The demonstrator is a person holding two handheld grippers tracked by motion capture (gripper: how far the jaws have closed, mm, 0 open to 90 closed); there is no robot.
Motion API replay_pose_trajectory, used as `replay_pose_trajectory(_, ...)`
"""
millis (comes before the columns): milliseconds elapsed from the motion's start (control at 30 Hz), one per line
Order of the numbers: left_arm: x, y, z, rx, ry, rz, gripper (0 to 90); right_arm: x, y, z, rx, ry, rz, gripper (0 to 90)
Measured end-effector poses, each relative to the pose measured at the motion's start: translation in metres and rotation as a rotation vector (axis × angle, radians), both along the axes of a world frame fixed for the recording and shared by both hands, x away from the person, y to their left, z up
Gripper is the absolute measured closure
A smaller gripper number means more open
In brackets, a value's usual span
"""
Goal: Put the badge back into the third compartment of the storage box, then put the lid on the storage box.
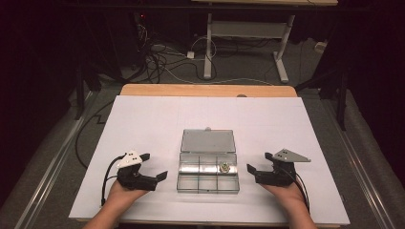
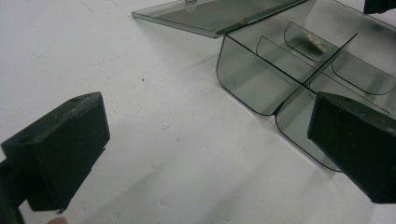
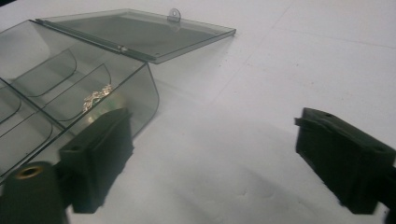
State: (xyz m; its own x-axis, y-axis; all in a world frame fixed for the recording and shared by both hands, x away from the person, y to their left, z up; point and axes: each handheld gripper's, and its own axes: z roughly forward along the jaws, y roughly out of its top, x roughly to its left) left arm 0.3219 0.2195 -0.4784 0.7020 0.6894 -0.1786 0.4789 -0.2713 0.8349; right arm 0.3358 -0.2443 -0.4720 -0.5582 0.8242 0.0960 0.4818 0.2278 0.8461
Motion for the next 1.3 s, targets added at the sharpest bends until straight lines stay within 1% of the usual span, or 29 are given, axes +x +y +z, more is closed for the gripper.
replay_pose_trajectory(67,0.001,-0.001,0.0,0.0,-0.003,0.002,0.0,0.001,0.002,0.0,-0.009,-0.006,-0.01,1.7)
replay_pose_trajectory(100,0.002,-0.001,0.0,-0.003,-0.005,0.002,0.0,0.001,0.003,0.0,-0.012,-0.005,-0.015,0.2)
replay_pose_trajectory(267,0.013,-0.004,0.002,-0.021,-0.003,0.003,0.0,0.002,0.005,0.001,-0.018,-0.014,-0.025,0.2)
replay_pose_trajectory(300,0.015,-0.006,0.003,-0.02,0.007,0.006,0.0,0.002,0.006,0.002,-0.02,-0.017,-0.024,0.2)
replay_pose_trajectory(400,0.02,-0.011,0.003,-0.007,0.014,-0.005,0.0,0.005,0.008,0.002,-0.021,-0.025,-0.02,0.2)
replay_pose_trajectory(433,0.022,-0.013,0.004,-0.003,0.011,-0.008,0.0,0.005,0.009,0.002,-0.022,-0.026,-0.021,0.2)
replay_pose_trajectory(500,0.029,-0.017,0.004,-0.012,0.015,-0.006,0.0,0.007,0.01,0.003,-0.018,-0.029,-0.022,0.2)
replay_pose_trajectory(567,0.035,-0.022,0.006,-0.008,0.009,-0.009,0.0,0.009,0.01,0.003,-0.015,-0.032,-0.024,0.2)
replay_pose_trajectory(600,0.039,-0.024,0.007,-0.014,0.005,-0.009,0.0,0.01,0.01,0.004,-0.013,-0.033,-0.027,0.2)
replay_pose_trajectory(667,0.045,-0.028,0.01,-0.024,0.016,-0.009,0.0,0.012,0.01,0.005,-0.013,-0.039,-0.03,0.2)
replay_pose_trajectory(733,0.051,-0.031,0.011,-0.038,0.006,-0.008,0.0,0.014,0.011,0.005,-0.013,-0.044,-0.03,0.2)
replay_pose_trajectory(833,0.06,-0.034,0.011,-0.035,0.009,-0.008,0.0,0.016,0.011,0.005,-0.015,-0.044,-0.033,0.2)
replay_pose_trajectory(933,0.067,-0.035,0.01,-0.05,0.015,0.005,0.0,0.017,0.012,0.006,-0.014,-0.046,-0.03,0.2)
replay_pose_trajectory(1033,0.074,-0.037,0.011,-0.042,0.023,0.01,0.0,0.019,0.015,0.01,-0.007,-0.054,-0.026,0.2)
replay_pose_trajectory(1167,0.083,-0.041,0.017,-0.049,0.027,0.012,0.0,0.024,0.02,0.015,-0.014,-0.057,-0.015,0.2)
replay_pose_trajectory(1267,0.088,-0.046,0.022,-0.035,0.025,0.0,0.0,0.03,0.023,0.019,-0.016,-0.058,-0.016,0.2)
replay_pose_trajectory(1300,0.089,-0.048,0.023,-0.026,0.025,-0.004,0.0,0.032,0.025,0.022,-0.008,-0.057,-0.016,0.2)
